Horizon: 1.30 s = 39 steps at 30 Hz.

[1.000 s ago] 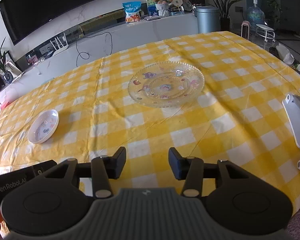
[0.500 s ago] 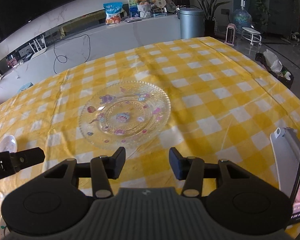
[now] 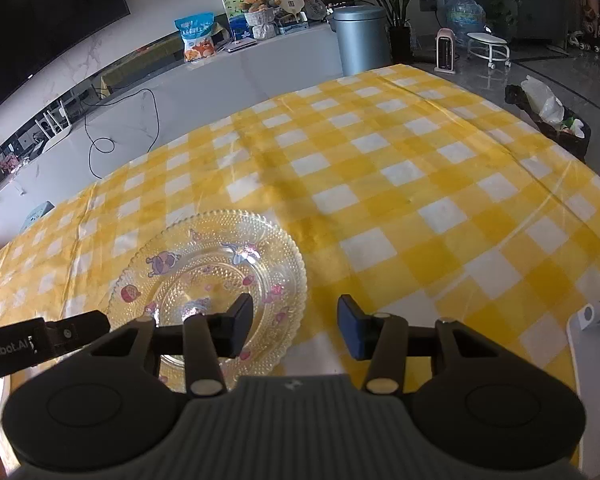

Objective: Organize plates and bowls
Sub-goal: 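Move the left gripper to the clear glass plate and close on its rim, then carry the glass plate with the left gripper onto the painted plate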

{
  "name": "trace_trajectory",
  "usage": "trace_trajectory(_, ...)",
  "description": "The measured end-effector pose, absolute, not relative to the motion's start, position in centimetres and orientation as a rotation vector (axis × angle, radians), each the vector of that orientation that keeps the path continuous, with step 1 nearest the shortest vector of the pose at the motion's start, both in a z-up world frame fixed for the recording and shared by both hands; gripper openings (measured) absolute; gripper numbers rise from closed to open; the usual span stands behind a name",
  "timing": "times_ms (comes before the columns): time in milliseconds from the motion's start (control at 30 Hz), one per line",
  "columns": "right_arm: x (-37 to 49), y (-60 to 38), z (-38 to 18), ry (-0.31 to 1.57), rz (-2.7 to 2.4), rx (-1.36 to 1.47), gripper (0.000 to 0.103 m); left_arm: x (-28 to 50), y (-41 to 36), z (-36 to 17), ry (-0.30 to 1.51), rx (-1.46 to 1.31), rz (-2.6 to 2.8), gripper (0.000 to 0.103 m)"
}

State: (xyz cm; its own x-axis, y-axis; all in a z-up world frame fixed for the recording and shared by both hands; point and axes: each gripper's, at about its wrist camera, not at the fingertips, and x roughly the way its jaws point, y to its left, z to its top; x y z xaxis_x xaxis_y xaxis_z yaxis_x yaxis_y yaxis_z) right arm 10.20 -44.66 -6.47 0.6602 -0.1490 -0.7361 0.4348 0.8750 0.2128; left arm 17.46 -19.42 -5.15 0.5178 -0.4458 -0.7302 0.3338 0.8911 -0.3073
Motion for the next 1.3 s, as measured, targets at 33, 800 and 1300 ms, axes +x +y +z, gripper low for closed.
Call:
trace_trajectory(33,10.4,-44.7,-6.5,0.783,-0.336,0.399,0.045,17.7,-19.4,-5.2,0.915,-0.143,-0.472,0.041)
trace_trajectory(800,11.2,-45.1,-7.1,0.745,-0.357,0.452,0.015,19.1,-21.0,-6.1,0.918,-0.129,-0.475,0.015)
trace_trajectory(1300,8.8,-45.0,-7.4,0.833,-0.227,0.711,0.009,18.6,-15.8,-5.5,1.043,-0.222,-0.442,0.012)
